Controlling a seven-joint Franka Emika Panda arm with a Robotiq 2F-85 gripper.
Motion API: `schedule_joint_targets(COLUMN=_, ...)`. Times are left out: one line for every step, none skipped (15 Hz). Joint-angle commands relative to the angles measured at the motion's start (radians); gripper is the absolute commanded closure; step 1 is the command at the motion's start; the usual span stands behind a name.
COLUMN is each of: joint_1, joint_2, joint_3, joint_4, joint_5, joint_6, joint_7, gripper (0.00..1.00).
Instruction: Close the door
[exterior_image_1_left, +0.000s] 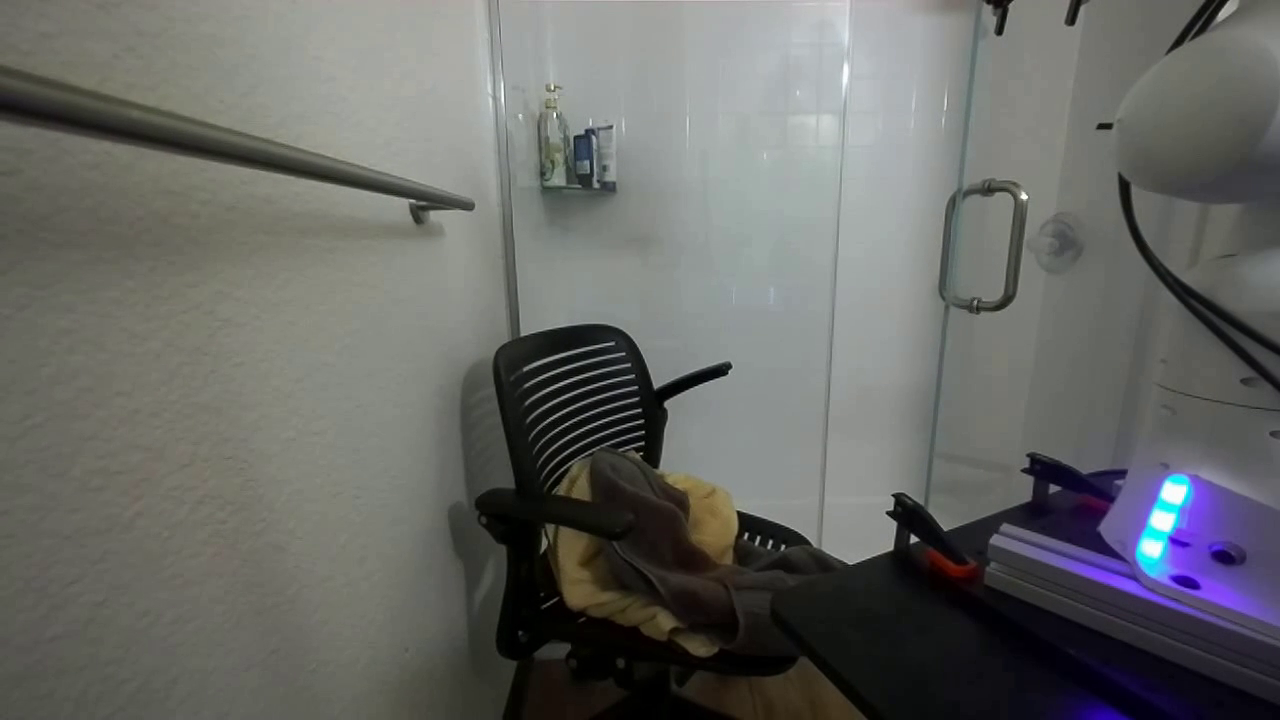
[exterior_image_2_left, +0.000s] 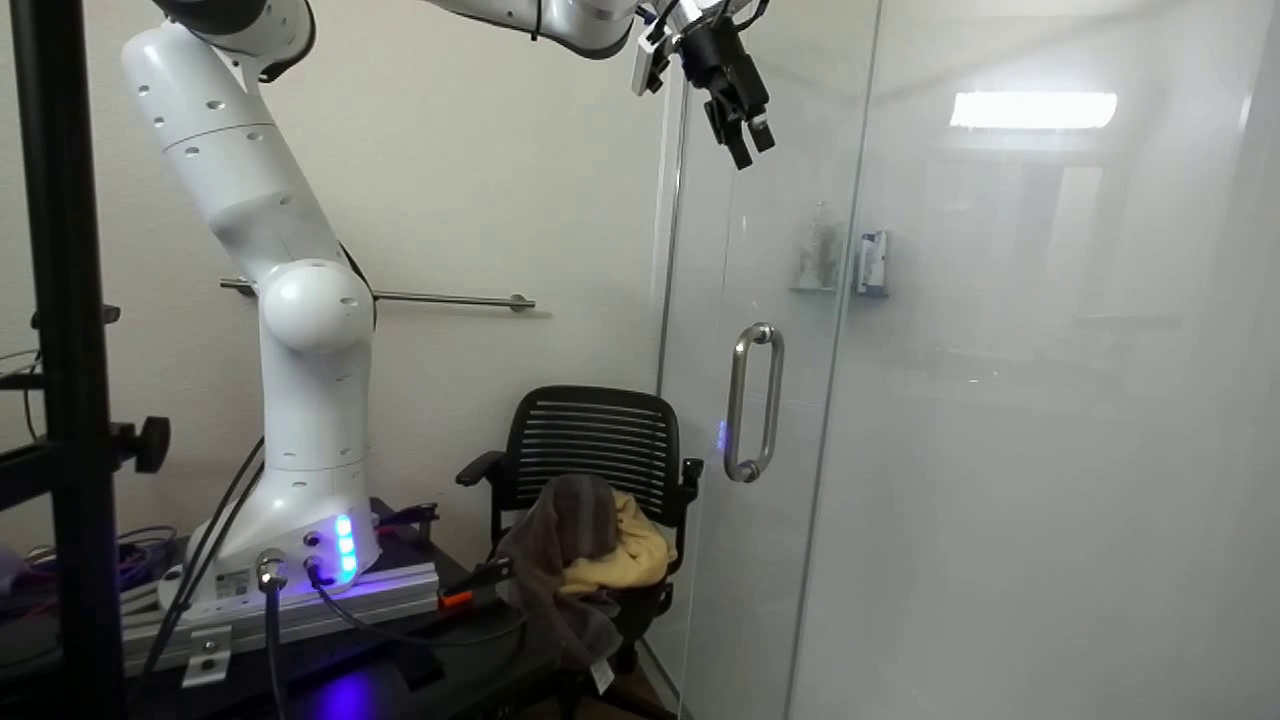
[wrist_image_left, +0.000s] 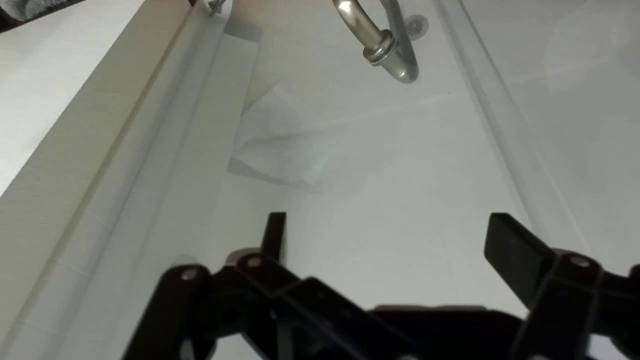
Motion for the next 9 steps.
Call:
schedule_joint_targets(joint_1=0.023, joint_2=0.075, joint_3=-0.037, joint_4=0.041, joint_5=0.080, joint_6=0.019, joint_7=-0.133, gripper=0.00)
schedule_joint_targets(joint_1=0.037, joint_2=0.096, joint_3=-0.030, joint_4=0.061, joint_5=0.081, joint_6=0.001, joint_7=-0.155, gripper=0.00)
schedule_joint_targets(joint_1=0.047, joint_2=0.113, joint_3=-0.025, joint_4=0.077, joint_5=0.097, joint_6=0.003, joint_7=-0.141, gripper=0.00)
schedule_joint_targets(joint_1=0.053, joint_2=0.131, joint_3=-0.021, joint_4=0.091, joint_5=0.113, joint_6=-0.009, joint_7=-0.125, gripper=0.00)
schedule_joint_targets(joint_1=0.047, joint_2=0.151, joint_3=-0.001, joint_4=0.110, joint_5=0.112, joint_6=-0.063, joint_7=-0.080, gripper=0.00)
schedule_joint_targets(joint_1=0.051, joint_2=0.128, joint_3=0.003, joint_4=0.091, joint_5=0.123, joint_6=-0.054, joint_7=-0.074, gripper=0.00)
schedule_joint_targets(joint_1=-0.026, joint_2=0.006, joint_3=0.019, joint_4=0.005, joint_5=0.016, joint_6=0.000, joint_7=-0.012, gripper=0.00)
schedule_joint_targets(joint_1=-0.026, joint_2=0.006, joint_3=0.019, joint_4=0.005, joint_5=0.016, joint_6=0.000, joint_7=-0.012, gripper=0.00)
schedule_joint_targets(joint_1=-0.026, joint_2=0.006, joint_3=0.019, joint_4=0.005, joint_5=0.016, joint_6=0.000, joint_7=-0.012, gripper=0.00)
